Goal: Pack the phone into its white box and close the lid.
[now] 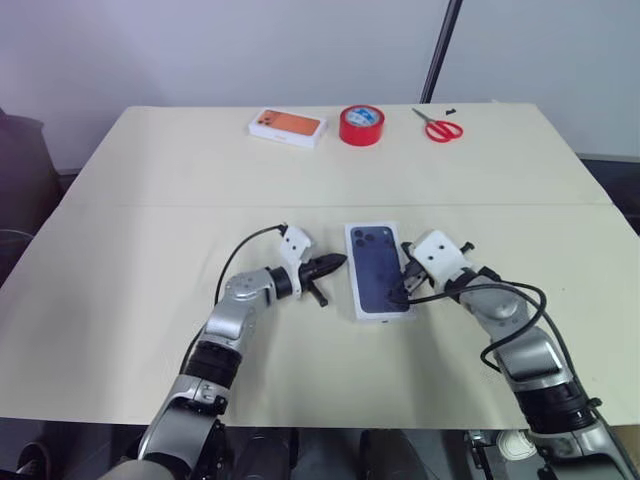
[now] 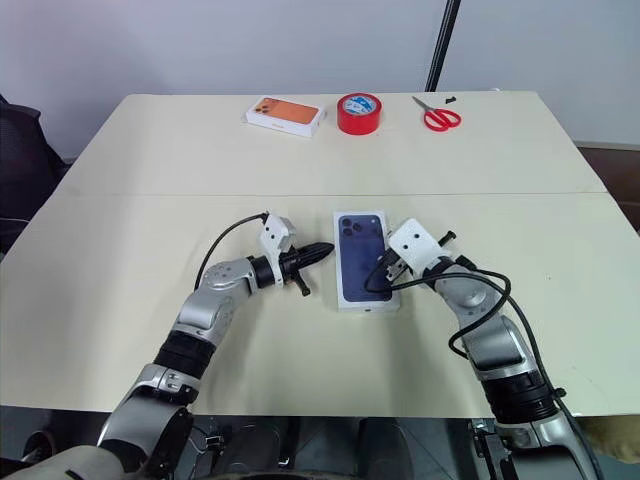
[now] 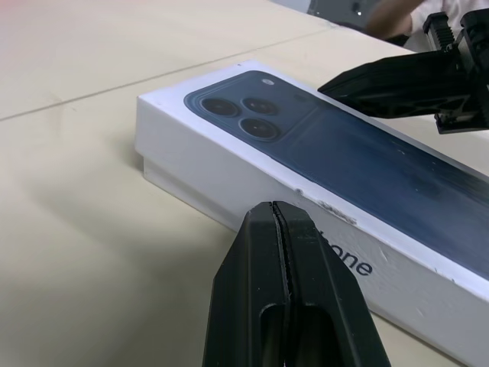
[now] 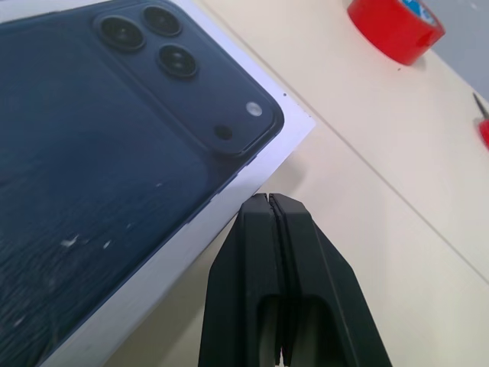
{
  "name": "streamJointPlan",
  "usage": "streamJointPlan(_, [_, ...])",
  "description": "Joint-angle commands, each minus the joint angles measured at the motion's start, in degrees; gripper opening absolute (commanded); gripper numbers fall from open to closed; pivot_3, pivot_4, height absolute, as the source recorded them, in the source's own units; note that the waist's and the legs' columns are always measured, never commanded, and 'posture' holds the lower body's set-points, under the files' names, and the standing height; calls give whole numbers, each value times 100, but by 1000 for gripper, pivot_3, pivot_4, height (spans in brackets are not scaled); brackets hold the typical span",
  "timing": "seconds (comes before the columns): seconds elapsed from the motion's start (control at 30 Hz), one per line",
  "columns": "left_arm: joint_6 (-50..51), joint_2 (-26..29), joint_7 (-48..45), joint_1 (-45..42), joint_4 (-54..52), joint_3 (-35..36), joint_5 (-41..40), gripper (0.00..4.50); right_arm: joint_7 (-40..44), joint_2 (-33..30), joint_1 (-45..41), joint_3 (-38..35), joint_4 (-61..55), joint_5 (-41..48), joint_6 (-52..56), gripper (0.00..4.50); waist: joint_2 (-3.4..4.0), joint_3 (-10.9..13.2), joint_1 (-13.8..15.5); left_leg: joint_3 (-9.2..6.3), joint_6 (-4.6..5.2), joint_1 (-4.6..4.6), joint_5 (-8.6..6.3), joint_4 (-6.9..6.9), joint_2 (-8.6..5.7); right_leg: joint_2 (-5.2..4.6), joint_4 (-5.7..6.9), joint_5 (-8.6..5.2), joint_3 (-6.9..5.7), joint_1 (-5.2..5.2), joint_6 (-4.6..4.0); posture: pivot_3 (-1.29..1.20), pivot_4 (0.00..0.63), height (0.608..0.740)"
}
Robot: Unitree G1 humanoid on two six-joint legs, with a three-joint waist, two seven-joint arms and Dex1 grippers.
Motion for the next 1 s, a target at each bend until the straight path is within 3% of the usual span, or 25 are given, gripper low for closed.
streamJointPlan(0.03, [-60, 22, -16, 34, -199, -19, -3, 0, 41, -17, 20, 35, -119, -76, -35, 39, 0, 0, -5, 0, 0, 0, 0, 0, 0, 0, 0, 0, 0, 0, 0, 0, 150, 740])
streamJointPlan(0.33, [396, -44, 350, -656, -209, 640, -576, 0, 267, 169, -233, -607, -622, 805, 44, 39, -2, 1, 5, -1, 0, -2, 0, 1, 1, -1, 1, 0, 0, -1, 0, 0, 150, 740])
streamJointPlan(0.53, [323, -224, 406, -990, 11, 426, -323, 0, 602, 148, -217, -407, -798, 1037, 97, 39, -2, -1, 3, 0, 0, -4, 0, 2, 0, -1, -1, 0, -2, 0, 1, 0, 150, 740])
streamJointPlan(0.67, [82, -162, 486, -933, 570, -85, 338, 0, 959, -177, 240, 71, -841, 756, 180, 39, -2, -1, -6, 0, 0, -1, 0, 1, -10, 2, 1, 0, -3, 0, 1, 0, 150, 740])
streamJointPlan(0.8, [155, -219, 591, -839, 921, -151, 457, 0, 743, -753, 603, 547, -435, -256, 180, 39, -11, -29, 12, 1, 0, 4, 0, 5, -12, 0, 2, 0, -2, 5, 1, 0, 150, 740])
streamJointPlan(1.0, [305, -198, 598, -768, 966, -180, 519, 0, 696, -463, 640, 299, -756, 154, 524, 39, -43, -64, 38, -4, 4, 52, -3, -3, -8, -2, -16, 0, -3, 60, 2, 0, 150, 740])
